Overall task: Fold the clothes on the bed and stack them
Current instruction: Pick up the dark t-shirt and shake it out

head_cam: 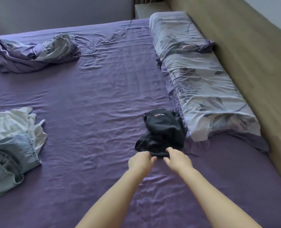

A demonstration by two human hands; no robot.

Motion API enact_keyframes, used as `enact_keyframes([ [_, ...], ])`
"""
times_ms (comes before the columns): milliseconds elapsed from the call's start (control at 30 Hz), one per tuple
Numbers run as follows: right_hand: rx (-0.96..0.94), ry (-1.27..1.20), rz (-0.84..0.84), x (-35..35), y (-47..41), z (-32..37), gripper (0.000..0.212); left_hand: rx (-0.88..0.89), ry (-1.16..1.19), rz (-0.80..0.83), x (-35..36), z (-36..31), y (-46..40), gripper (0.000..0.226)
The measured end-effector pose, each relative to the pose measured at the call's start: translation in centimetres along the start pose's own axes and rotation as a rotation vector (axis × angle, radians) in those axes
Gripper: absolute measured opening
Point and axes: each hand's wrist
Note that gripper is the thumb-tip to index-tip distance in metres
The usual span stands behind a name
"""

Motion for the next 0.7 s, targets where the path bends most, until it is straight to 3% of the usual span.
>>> enact_keyframes([
  [200,0.073,-0.127,-0.057,-1.1,-6.4,-2.4,0.045,-0.004,0.122,0.042,0.2,-1.1,-6.8,0.037],
  [333,0.055,-0.098,-0.104,-0.8,-11.0,-3.2,0.05,0.006,0.195,0.032,0.5,-1.6,-12.1,0.049],
  [567,0.061,-0.089,-0.145,1.5,-16.3,-2.7,0.06,-0.02,0.182,-0.004,2.8,-1.7,-18.3,0.051],
  [633,0.075,-0.092,-0.145,2.6,-17.1,-2.7,0.056,-0.067,0.13,-0.028,3.7,-1.3,-18.9,0.052],
  [700,0.082,-0.14,-0.215,3.7,-17.5,-2.7,0.04,-0.138,0.102,-0.035,4.3,-0.9,-19.3,0.052],
])
Point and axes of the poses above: each hand's wrist, its own y-axis away from the middle knuckle, its own x-axis out of the palm, z = x × y, and after that the axes turned 2 degrees about -y, right-handed
